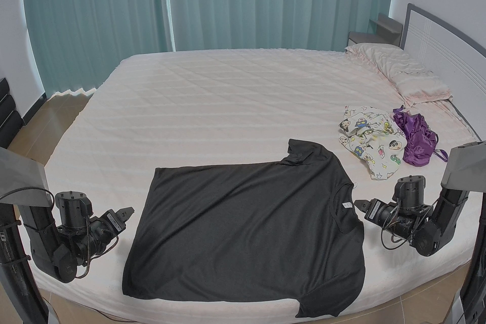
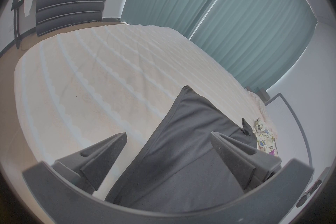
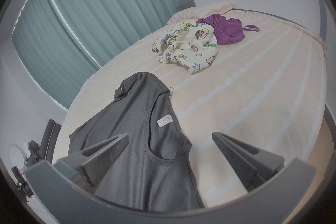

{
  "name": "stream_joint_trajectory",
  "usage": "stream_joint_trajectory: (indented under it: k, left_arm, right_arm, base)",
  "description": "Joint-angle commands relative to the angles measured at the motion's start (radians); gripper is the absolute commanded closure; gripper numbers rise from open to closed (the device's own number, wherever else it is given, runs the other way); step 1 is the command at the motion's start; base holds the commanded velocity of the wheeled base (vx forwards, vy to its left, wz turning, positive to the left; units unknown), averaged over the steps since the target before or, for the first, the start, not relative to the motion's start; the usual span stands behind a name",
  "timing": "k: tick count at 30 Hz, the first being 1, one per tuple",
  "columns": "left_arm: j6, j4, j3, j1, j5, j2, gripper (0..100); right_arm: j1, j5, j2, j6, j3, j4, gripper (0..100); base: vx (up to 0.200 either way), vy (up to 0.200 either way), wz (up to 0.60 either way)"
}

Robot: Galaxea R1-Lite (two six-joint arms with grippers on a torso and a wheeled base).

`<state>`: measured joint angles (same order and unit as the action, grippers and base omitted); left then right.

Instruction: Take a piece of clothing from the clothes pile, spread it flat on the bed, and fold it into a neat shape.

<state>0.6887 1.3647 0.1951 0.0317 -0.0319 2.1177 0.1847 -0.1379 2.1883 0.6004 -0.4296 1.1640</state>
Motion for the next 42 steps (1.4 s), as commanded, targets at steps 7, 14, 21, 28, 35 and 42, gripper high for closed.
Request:
stream_joint_trajectory:
  k: [7, 14, 21, 28, 35, 42]
  left_arm:
    - [0.014, 0.042, -0.002, 0.001, 0.0, 0.042, 0]
    - [0.014, 0.044, -0.005, 0.001, 0.004, 0.047, 0]
    - [0.014, 0.045, 0.001, 0.001, 0.001, 0.073, 0]
    - [0.014, 0.045, 0.003, 0.001, 0.001, 0.076, 0]
    - [0.005, 0.03, 0.141, -0.003, -0.013, 0.077, 0]
    - [0.005, -0.113, 0.423, 0.004, -0.013, 0.203, 0]
  right_arm:
    - [0.01, 0.0, 0.004, 0.033, 0.009, 0.0, 0]
    - [0.01, 0.0, 0.001, 0.033, 0.015, 0.003, 0]
    - [0.013, 0.0, 0.004, 0.033, 0.02, 0.002, 0]
    - [0.029, 0.001, 0.004, 0.033, 0.025, 0.002, 0]
    - [0.033, 0.001, 0.004, 0.033, 0.023, -0.001, 0]
    - [0.041, 0.001, 0.005, 0.033, 0.025, -0.001, 0]
  base:
    - [0.0, 0.0, 0.0]
    - [0.086, 0.0, 0.0]
    - [0.171, 0.0, 0.0]
    - [0.0, 0.0, 0.0]
    - [0.0, 0.0, 0.0]
    - [0.0, 0.0, 0.0]
